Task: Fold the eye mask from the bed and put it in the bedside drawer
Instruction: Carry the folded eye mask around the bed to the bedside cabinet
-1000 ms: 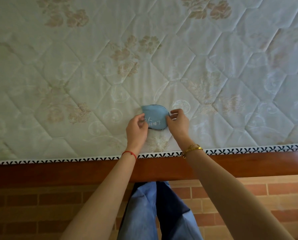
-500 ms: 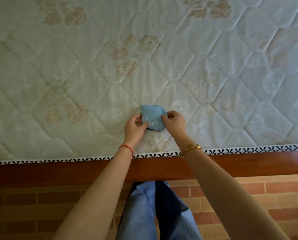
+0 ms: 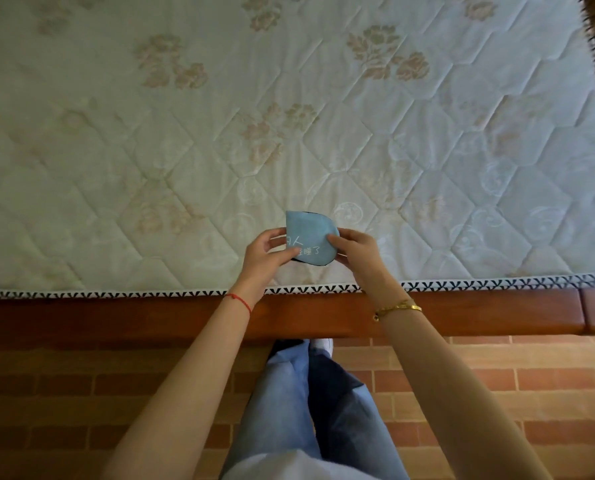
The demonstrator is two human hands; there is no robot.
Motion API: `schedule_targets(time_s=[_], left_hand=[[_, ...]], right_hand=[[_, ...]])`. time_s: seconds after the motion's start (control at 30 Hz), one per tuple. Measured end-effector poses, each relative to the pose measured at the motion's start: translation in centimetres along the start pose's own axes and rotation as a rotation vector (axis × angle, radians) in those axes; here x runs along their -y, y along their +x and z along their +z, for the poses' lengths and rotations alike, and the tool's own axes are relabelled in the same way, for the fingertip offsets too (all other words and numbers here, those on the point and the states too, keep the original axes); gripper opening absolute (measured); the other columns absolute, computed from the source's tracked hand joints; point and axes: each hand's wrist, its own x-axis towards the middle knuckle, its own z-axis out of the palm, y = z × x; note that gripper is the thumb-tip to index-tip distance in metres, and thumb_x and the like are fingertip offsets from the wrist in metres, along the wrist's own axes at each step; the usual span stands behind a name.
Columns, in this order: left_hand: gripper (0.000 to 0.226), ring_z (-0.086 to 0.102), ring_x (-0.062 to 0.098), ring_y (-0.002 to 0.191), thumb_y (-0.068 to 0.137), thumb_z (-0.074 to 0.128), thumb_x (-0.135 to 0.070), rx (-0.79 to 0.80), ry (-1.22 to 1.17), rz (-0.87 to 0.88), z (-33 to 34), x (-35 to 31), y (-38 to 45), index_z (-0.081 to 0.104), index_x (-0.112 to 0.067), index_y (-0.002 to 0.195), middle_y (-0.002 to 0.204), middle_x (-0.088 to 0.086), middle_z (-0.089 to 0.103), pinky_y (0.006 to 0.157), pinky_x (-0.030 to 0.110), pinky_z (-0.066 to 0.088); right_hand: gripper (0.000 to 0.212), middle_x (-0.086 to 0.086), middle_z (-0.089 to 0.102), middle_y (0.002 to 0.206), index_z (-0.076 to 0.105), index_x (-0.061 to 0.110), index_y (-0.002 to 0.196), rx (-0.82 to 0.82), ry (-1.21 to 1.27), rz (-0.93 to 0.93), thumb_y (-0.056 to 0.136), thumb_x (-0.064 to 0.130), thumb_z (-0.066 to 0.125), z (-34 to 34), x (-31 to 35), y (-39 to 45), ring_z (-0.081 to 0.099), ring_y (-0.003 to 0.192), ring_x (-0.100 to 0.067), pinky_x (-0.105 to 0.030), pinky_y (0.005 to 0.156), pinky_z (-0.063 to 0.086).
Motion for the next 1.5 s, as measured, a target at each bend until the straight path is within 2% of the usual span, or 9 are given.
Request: schedule_targets(time_s=[0.17,0.4,0.6,0.8,0.93,1.1,1.3,1.4,1.5], left_hand=[[0.047,0.068,0.012,0.097,0.077,0.074,-0.004,0.043,-0.039,-0.003,0.5,-1.8,-7.4,0.057,-0.016,0.12,0.108,0.007,0.07,0.07,0.015,0.056],[0.045,0.071,0.01,0.092,0.077,0.075,-0.003,0.052,-0.12,0.035,1.5,-2.9,-15.8,0.059,-0.019,0.116,0.104,0.002,0.072,0.069,0.016,0.055],[0.042,0.072,0.01,0.091,0.076,0.077,-0.005,0.06,-0.155,0.093,2.0,-3.6,-21.1,0.06,-0.025,0.108,0.102,0.0,0.073,0.072,0.018,0.056],[0.048,0.072,0.011,0.094,0.076,0.077,-0.007,0.11,-0.124,0.141,1.6,-4.0,-25.0,0.059,-0.022,0.117,0.105,0.003,0.073,0.074,0.021,0.057],[0.05,0.072,0.01,0.093,0.076,0.078,-0.008,0.135,-0.066,0.157,1.0,-4.2,-26.7,0.058,-0.022,0.12,0.106,0.003,0.073,0.074,0.02,0.057],[0.053,0.071,0.017,0.099,0.077,0.076,-0.006,0.178,-0.03,0.171,0.1,-4.2,-28.3,0.056,-0.017,0.125,0.11,0.009,0.071,0.085,0.028,0.057],[0.05,0.07,0.018,0.102,0.077,0.076,-0.007,0.255,0.047,0.198,-0.3,-4.5,-29.2,0.059,-0.02,0.121,0.11,0.008,0.072,0.092,0.036,0.055],[0.052,0.069,0.02,0.103,0.076,0.077,-0.008,0.316,0.105,0.211,0.1,-4.9,-29.3,0.058,-0.02,0.123,0.111,0.01,0.072,0.094,0.038,0.054],[0.054,0.069,0.023,0.104,0.076,0.078,-0.009,0.388,0.154,0.221,0.7,-5.1,-29.3,0.057,-0.019,0.125,0.112,0.01,0.072,0.096,0.043,0.053]], right_hand=[[0.032,-0.012,0.069,0.099,0.063,-0.001,0.117,0.077,0.001,-0.051,0.086,0.006,0.064,-2.1,1.5,-7.1,0.068,0.088,-0.02,-0.021,0.069,0.056],[0.014,-0.003,0.073,0.091,0.069,0.015,0.098,0.111,0.028,-0.143,0.085,0.011,0.066,-4.7,2.3,-15.2,0.072,0.077,-0.009,-0.02,0.065,0.055],[0.021,-0.004,0.073,0.096,0.067,0.011,0.108,0.139,0.021,-0.211,0.087,0.016,0.065,-6.1,2.9,-20.6,0.07,0.087,-0.015,-0.022,0.069,0.055],[0.027,-0.014,0.07,0.105,0.064,0.002,0.114,0.141,0.056,-0.237,0.089,0.013,0.062,-6.8,2.8,-25.1,0.069,0.095,-0.022,-0.028,0.076,0.058],[0.024,-0.008,0.073,0.095,0.066,0.005,0.111,0.13,0.106,-0.24,0.089,0.013,0.063,-6.6,2.1,-27.5,0.072,0.082,-0.013,-0.02,0.066,0.056],[0.017,-0.009,0.073,0.093,0.067,0.007,0.104,0.088,0.153,-0.238,0.089,0.012,0.063,-6.1,1.3,-29.6,0.072,0.076,-0.01,-0.018,0.062,0.055],[0.022,-0.016,0.071,0.105,0.068,0.005,0.108,-0.005,0.173,-0.258,0.088,0.014,0.063,-6.2,0.2,-31.4,0.068,0.095,-0.024,-0.031,0.081,0.057],[0.016,-0.016,0.071,0.104,0.069,0.008,0.102,-0.079,0.228,-0.271,0.087,0.012,0.064,-6.5,-0.5,-32.5,0.068,0.094,-0.024,-0.034,0.085,0.056],[0.022,-0.017,0.071,0.107,0.068,0.003,0.108,-0.158,0.274,-0.278,0.087,0.011,0.064,-6.9,-1.1,-33.6,0.067,0.096,-0.025,-0.038,0.09,0.055]])
